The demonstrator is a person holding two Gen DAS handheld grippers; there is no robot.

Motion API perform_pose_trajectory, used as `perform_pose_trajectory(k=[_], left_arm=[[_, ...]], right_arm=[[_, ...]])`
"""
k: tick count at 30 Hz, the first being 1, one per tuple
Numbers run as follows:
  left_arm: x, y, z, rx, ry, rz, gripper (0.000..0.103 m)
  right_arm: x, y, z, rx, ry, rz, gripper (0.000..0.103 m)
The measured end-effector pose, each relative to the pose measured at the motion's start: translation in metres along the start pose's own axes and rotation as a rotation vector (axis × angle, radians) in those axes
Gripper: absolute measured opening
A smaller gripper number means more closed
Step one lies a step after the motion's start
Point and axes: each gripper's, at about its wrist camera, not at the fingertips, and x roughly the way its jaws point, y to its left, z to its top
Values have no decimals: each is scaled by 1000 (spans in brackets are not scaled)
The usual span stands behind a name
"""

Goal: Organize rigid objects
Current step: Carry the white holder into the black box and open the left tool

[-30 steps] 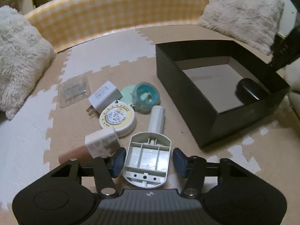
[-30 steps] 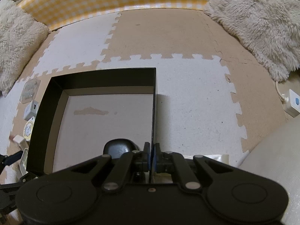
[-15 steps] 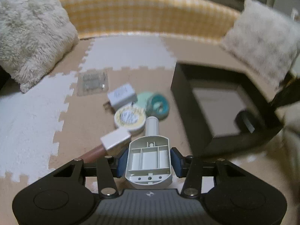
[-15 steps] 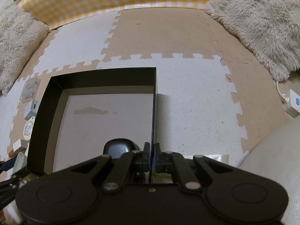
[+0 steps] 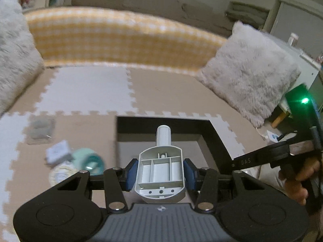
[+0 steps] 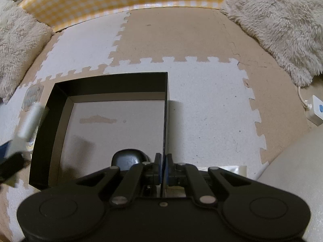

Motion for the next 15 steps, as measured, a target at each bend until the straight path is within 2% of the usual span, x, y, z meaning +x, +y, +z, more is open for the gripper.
perform_pose_trajectory(k=[6, 10, 15], left_arm=[[44, -19, -3, -27, 97, 24, 49], [57, -17, -9, -43, 125, 51, 49], [59, -13, -13, -83, 151, 13, 53]], right_arm=[[0, -1, 0, -4, 2, 2, 4], [-1, -2, 0, -6, 4, 7, 4], [-1, -2, 0, -5, 4, 7, 4]])
